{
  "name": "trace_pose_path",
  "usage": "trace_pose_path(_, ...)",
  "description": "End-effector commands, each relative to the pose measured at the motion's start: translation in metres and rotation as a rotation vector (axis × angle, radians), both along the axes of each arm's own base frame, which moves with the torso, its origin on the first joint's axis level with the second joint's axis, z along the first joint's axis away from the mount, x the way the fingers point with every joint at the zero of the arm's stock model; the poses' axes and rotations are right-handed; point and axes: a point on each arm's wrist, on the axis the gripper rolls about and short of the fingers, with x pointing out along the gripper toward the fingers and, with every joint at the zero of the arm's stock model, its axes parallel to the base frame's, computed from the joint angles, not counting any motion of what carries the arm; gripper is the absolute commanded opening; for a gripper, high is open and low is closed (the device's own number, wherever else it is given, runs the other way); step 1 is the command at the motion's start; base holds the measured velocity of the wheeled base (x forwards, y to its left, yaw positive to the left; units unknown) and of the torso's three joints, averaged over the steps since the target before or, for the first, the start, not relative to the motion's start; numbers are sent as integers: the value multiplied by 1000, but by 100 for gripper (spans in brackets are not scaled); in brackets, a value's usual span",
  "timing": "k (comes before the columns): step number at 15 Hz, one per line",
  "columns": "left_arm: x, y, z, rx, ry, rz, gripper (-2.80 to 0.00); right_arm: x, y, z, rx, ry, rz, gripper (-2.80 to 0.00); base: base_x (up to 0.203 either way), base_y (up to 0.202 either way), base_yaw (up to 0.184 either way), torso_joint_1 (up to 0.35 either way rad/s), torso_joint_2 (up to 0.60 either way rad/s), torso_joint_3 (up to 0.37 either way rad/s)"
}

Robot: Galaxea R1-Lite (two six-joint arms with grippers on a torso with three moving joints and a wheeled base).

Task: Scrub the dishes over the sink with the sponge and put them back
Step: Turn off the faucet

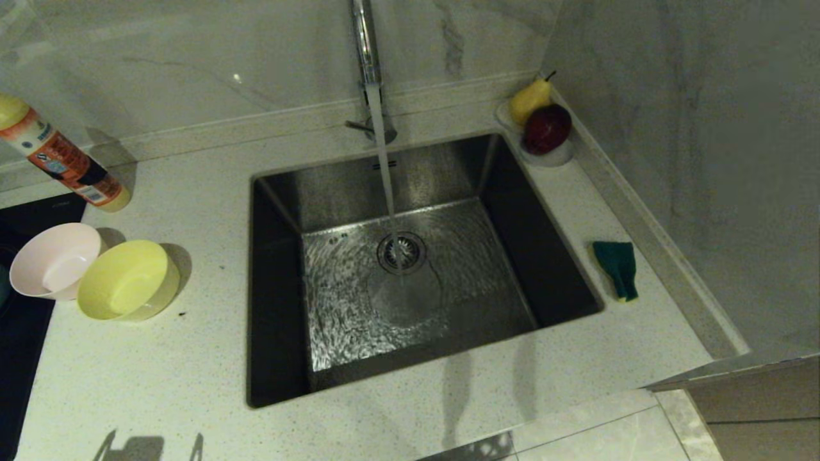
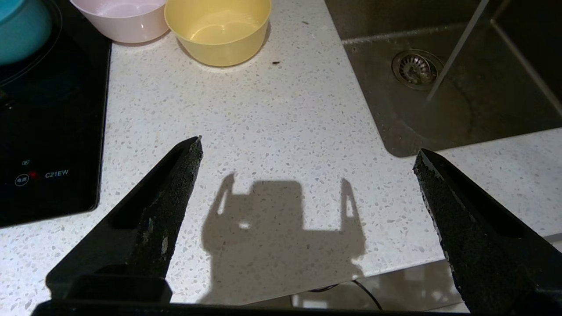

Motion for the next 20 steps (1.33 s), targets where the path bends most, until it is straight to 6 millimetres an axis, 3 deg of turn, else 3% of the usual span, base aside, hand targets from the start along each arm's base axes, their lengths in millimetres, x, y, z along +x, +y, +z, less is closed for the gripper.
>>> trace_pose_path(1,3,0,-11,1,42,1,0,0,0,0,9,10,0,-280,0,0,0,0,0,0)
trace_pose_path(20,3,0,-11,1,40,1,0,0,0,-1,31,-3,-5,-280,0,0,0,0,0,0)
